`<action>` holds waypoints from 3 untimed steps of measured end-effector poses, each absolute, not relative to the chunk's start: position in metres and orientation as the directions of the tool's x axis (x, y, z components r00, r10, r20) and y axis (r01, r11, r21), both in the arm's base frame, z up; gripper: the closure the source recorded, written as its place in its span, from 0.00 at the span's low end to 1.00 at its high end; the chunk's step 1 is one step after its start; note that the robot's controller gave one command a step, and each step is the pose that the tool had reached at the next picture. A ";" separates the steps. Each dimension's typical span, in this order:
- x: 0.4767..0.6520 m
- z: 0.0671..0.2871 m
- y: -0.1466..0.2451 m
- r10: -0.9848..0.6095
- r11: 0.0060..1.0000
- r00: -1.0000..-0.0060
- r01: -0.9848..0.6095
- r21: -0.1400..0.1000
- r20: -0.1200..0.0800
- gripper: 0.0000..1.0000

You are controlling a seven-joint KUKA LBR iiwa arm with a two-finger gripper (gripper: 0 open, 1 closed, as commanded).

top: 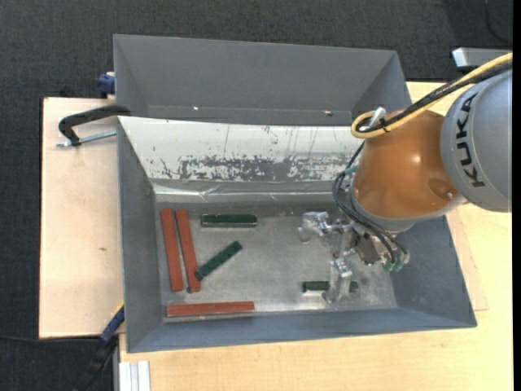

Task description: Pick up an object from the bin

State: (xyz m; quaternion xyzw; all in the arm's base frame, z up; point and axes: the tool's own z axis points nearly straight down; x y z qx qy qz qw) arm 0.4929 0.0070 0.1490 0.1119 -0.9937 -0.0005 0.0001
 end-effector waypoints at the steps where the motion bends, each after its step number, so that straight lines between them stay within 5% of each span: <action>1: 0.497 0.130 -0.035 -0.196 0.981 -0.980 -0.196 -0.003 -0.007 0.00; 2: 0.493 0.068 -0.024 -0.380 0.925 -0.925 -0.380 0.001 -0.001 0.00; 3: 0.492 0.070 -0.041 -0.157 0.988 -0.988 -0.157 0.001 -0.002 1.00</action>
Offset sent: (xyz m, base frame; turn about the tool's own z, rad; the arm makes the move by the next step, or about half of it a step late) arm -0.0006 -0.0321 -0.0790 -0.1650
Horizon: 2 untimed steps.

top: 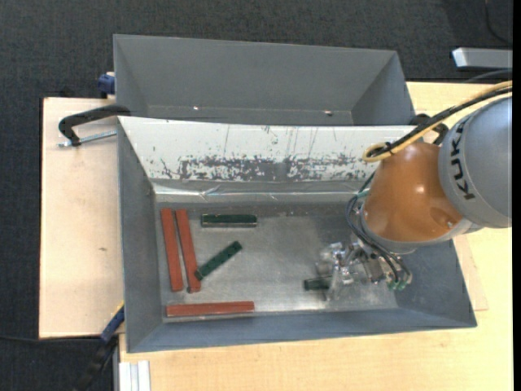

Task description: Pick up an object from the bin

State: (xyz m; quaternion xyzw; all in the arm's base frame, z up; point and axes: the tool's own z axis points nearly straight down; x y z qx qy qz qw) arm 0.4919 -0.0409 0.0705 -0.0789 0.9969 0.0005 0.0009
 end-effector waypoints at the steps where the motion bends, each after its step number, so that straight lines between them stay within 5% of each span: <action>1: 0.492 0.070 -0.041 -0.157 0.988 -0.988 -0.157 0.001 -0.002 1.00; 2: 0.491 0.076 -0.041 -0.158 0.988 -0.988 -0.158 0.002 0.002 1.00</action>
Offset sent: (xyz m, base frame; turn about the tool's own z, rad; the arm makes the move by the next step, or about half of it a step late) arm -0.0001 -0.0001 0.0498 0.0000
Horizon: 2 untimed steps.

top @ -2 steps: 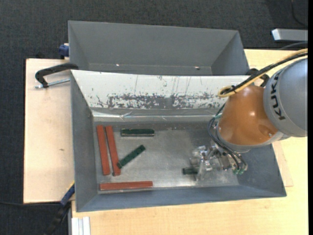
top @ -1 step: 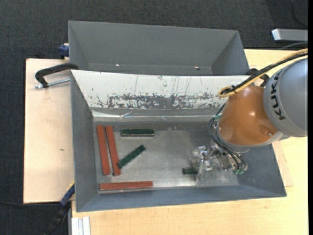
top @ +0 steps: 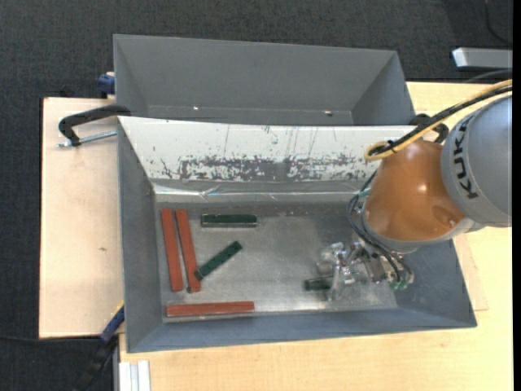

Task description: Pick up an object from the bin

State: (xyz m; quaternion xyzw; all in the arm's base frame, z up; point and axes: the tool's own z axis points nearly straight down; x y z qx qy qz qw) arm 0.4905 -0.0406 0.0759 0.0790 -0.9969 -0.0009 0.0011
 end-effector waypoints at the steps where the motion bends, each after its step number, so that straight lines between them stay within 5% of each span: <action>1: 0.490 0.094 -0.040 -0.158 0.987 -0.987 -0.158 0.003 0.005 1.00; 2: 0.492 0.135 -0.040 -0.158 0.987 -0.987 -0.158 0.000 -0.005 1.00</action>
Offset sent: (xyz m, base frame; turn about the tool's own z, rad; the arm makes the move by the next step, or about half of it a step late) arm 0.0000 0.0000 0.0374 0.0000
